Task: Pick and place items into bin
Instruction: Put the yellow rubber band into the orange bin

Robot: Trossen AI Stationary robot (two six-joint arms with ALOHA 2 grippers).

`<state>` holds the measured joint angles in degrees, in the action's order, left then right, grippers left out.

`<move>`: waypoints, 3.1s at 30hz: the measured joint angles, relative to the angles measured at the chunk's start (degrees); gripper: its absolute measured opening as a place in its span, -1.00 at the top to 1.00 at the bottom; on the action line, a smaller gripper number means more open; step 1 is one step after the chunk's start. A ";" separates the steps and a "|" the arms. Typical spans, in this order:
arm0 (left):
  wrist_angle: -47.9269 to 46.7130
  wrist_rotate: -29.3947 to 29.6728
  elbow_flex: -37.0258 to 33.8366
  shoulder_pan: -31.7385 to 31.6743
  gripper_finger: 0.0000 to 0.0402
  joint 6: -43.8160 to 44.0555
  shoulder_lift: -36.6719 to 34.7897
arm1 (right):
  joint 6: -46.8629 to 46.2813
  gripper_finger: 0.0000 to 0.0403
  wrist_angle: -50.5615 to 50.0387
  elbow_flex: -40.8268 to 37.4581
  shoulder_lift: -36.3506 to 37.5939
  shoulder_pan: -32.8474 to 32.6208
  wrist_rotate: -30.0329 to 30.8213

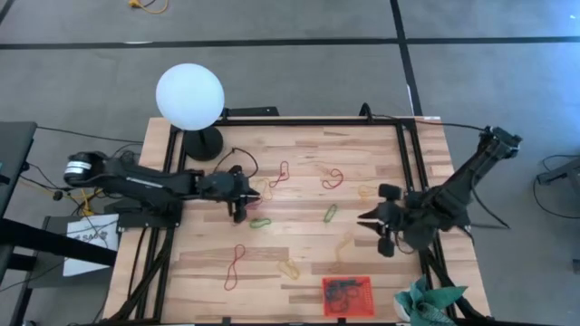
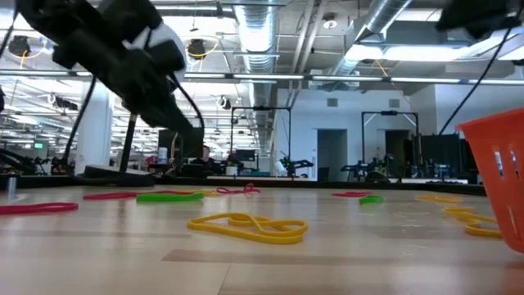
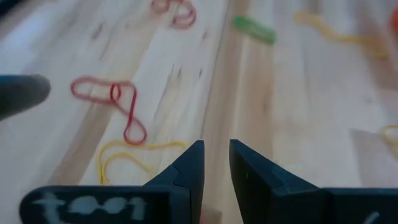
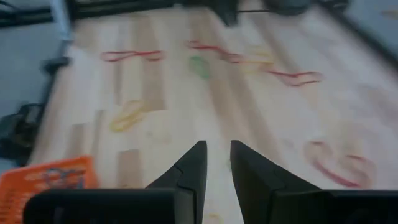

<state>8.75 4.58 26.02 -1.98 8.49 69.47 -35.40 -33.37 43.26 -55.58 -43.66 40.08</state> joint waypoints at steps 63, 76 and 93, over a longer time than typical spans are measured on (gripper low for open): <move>-9.22 0.37 15.87 -3.89 0.69 7.13 27.28 | 20.89 0.67 35.48 -22.12 3.11 28.43 -35.52; -9.94 -0.42 15.87 -3.87 0.69 5.83 27.28 | 21.90 0.67 35.57 -22.12 3.11 28.43 -35.53; -10.83 -10.02 21.24 1.08 1.00 3.20 26.10 | 22.42 0.67 35.60 -22.12 3.11 28.43 -34.43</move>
<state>-2.07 -5.44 47.26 -0.90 11.69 95.57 -12.97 2.24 21.15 -52.47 -15.22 5.66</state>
